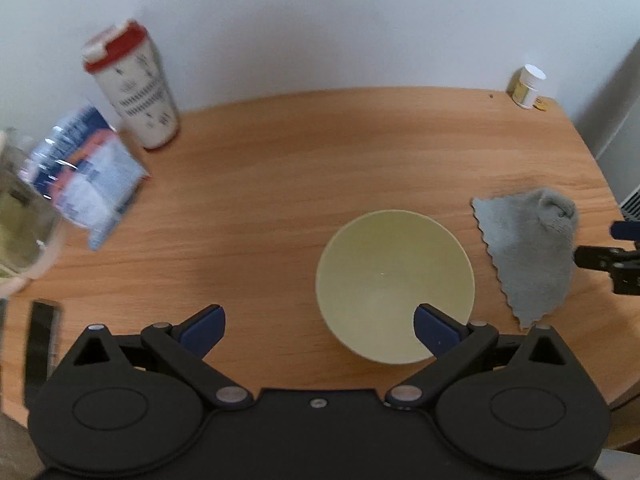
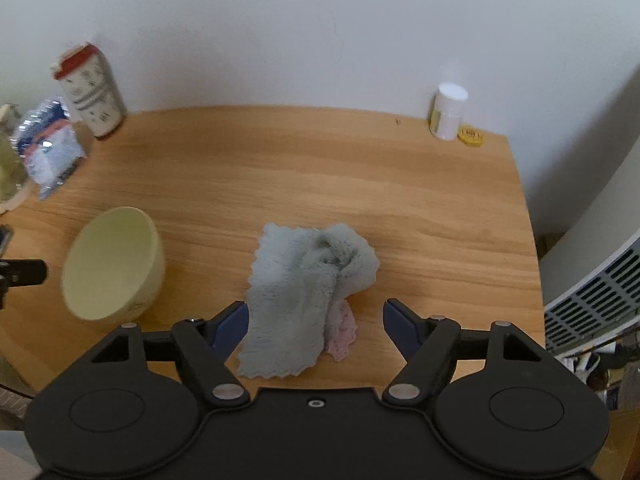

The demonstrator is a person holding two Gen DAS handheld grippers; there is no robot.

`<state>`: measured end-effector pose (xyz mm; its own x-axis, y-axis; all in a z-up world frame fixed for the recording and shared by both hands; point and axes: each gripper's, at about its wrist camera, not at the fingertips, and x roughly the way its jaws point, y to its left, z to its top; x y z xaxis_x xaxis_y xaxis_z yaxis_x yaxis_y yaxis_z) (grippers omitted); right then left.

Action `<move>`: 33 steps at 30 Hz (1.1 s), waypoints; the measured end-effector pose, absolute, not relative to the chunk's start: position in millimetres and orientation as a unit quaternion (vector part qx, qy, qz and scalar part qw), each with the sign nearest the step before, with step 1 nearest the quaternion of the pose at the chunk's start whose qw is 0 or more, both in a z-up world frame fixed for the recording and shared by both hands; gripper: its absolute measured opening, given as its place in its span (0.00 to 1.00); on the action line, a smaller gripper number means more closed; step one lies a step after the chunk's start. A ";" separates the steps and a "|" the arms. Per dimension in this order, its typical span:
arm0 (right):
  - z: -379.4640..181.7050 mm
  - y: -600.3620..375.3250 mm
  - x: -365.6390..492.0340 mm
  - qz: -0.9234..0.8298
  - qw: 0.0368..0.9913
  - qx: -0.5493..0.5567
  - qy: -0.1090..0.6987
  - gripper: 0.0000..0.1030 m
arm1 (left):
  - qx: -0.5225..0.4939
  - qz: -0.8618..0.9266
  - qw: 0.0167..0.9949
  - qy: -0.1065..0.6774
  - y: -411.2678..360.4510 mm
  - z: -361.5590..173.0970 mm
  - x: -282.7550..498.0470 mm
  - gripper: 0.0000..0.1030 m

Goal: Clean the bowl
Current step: 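Move the left tool to the bowl rim while the right tool approaches the grey cloth, then grasp the bowl rim with the left tool while the right tool grasps the grey cloth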

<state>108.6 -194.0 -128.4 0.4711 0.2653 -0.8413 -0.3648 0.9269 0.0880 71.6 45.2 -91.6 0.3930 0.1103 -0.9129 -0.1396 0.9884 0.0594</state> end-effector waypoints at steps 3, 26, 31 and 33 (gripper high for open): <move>-135.9 -188.5 118.6 0.178 0.856 -0.060 0.482 0.76 | -0.024 0.051 0.831 0.553 49.8 -102.9 78.1 0.98; -177.0 -163.5 171.2 0.206 0.820 -0.138 0.517 0.48 | -0.091 0.026 0.808 0.582 78.8 -142.6 101.0 0.48; -177.3 -165.5 172.1 0.209 0.816 -0.139 0.521 0.37 | -0.101 0.019 0.805 0.585 80.7 -145.3 102.2 0.47; -176.6 -165.5 171.0 0.208 0.816 -0.139 0.521 0.33 | -0.096 0.018 0.803 0.587 81.2 -148.5 103.1 0.44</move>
<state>171.0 -165.5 -176.6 0.3702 0.1944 -0.9084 -0.4846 0.8747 -0.0104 103.1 81.2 -148.5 0.3091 -0.0833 -0.9474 -0.1419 0.9810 -0.1325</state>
